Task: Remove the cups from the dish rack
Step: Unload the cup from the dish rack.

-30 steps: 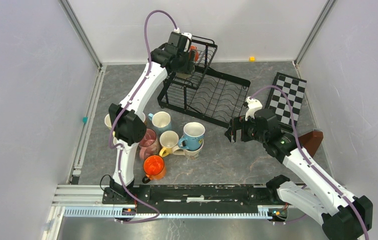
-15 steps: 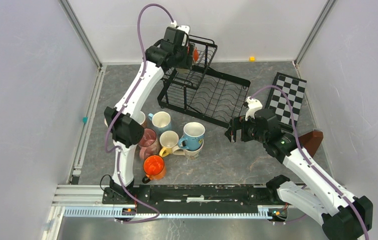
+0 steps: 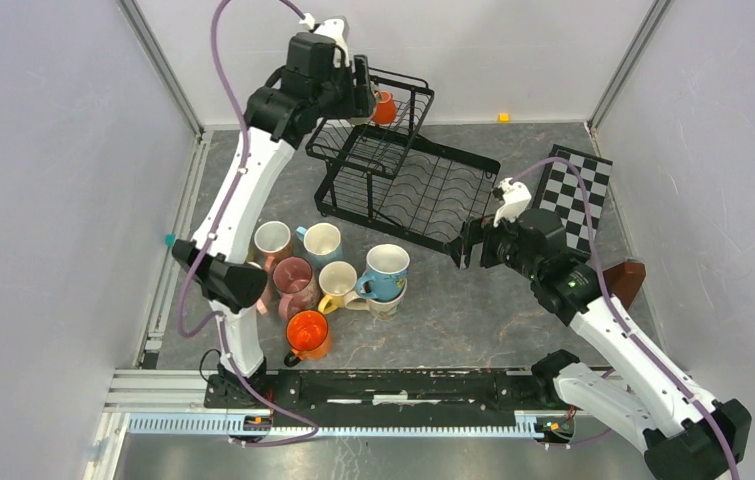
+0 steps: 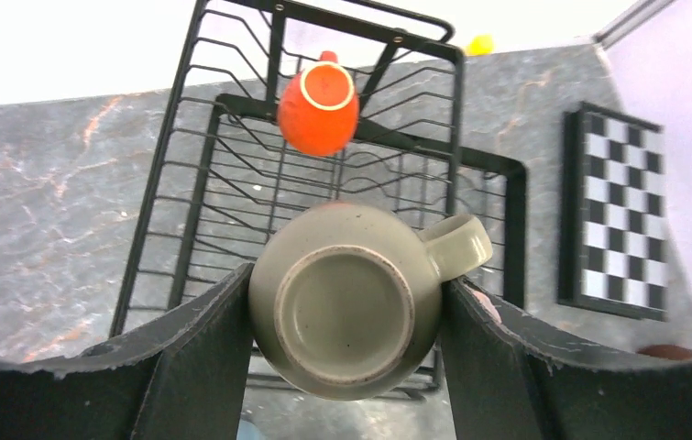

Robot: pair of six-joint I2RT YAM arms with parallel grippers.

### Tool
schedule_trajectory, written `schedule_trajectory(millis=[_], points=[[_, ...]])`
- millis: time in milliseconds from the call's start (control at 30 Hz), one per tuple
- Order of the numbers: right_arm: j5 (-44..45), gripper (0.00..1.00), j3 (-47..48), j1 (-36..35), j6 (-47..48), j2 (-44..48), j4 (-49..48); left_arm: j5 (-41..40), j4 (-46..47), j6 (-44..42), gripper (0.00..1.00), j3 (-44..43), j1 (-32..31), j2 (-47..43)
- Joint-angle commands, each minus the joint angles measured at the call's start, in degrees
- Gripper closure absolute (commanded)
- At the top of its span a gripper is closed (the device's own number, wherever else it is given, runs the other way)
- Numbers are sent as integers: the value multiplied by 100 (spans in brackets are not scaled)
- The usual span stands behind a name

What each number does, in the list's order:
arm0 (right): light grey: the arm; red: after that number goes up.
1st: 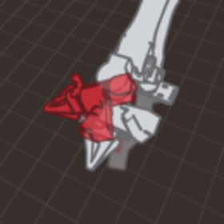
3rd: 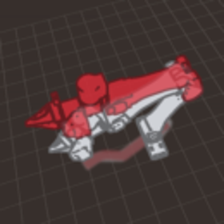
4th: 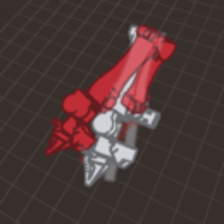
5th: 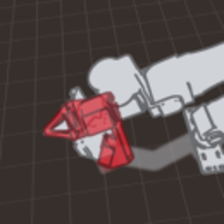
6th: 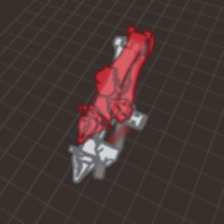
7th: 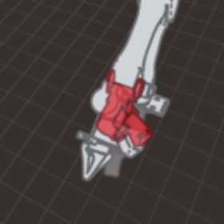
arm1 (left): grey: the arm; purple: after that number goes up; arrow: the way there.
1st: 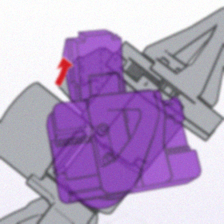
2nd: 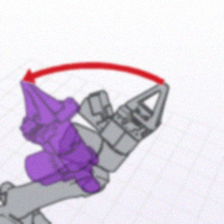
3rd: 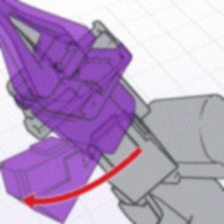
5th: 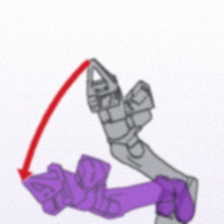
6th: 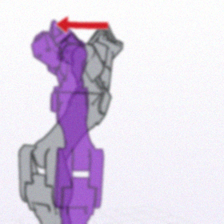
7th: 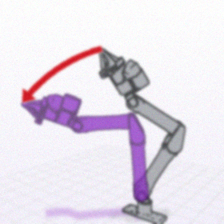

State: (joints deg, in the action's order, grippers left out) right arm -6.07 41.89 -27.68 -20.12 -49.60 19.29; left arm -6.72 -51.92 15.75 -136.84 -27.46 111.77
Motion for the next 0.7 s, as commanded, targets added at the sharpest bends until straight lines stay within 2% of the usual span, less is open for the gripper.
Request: schedule_trajectory(millis=[0, 333, 667], points=[[-226, 2, 509, 9, -105, 211, -1040, 719, 393, 1147, 75, 261, 37, -797], [-819, 3, 451, -88, -373, 297, -2955, 1973, 1864, 3135, 73, 2783, 39, -2352], [-1138, 8, 775, -682, -618, -224, -4023, 2868, 4488, 5833, 76, 5737, 31, -3692]])
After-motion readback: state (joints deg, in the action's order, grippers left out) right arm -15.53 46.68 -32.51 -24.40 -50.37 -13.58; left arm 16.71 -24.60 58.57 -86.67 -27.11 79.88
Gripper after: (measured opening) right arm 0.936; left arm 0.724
